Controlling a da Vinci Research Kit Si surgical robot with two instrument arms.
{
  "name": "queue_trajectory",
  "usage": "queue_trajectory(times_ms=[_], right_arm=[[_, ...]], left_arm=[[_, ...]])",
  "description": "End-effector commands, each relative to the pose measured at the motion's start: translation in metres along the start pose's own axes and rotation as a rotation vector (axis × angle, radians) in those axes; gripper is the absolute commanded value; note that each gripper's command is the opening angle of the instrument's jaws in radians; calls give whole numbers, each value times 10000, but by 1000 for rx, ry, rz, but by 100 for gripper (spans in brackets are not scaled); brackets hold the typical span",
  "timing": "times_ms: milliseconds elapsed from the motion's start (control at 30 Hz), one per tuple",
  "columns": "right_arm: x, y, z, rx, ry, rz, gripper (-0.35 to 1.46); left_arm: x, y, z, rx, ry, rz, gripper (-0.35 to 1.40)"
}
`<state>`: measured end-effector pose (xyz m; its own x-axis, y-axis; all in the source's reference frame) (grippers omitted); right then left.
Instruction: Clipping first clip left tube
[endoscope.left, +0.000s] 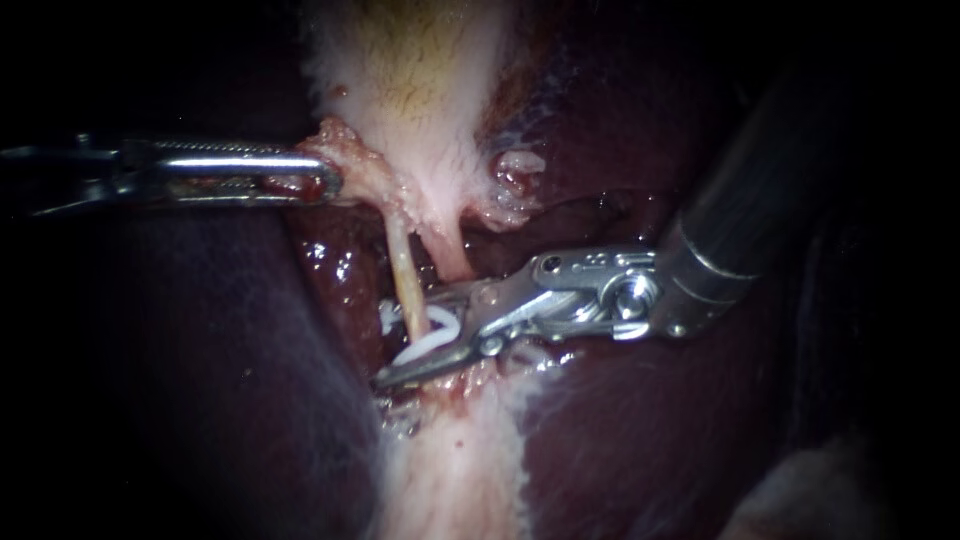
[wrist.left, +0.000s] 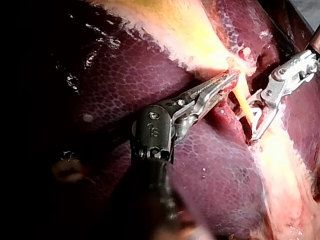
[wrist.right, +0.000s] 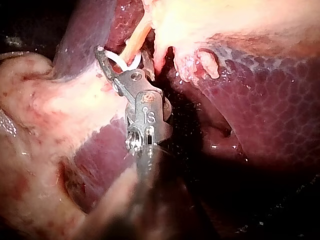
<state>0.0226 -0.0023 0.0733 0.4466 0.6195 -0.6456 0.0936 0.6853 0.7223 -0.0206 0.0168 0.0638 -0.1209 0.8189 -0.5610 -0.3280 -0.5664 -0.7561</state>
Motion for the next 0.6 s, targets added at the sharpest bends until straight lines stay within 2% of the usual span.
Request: queue_trajectory(times_ms=[33,167,467,600], right_arm=[[-1,-1,0,11,-2,1,50],[-1,-7,-1,48,8,22,50],[4,-39,-2,118,63,33,50],[7,-51,-1,161,65,39,50]], left_arm=[[0,-1,0,-1,0,0,-35],[-1,-3,0,-1,0,0,-35],[-1,-10,-3,-2,-1,0,-35],[-1,-13,-3,0,0,-1,-35]])
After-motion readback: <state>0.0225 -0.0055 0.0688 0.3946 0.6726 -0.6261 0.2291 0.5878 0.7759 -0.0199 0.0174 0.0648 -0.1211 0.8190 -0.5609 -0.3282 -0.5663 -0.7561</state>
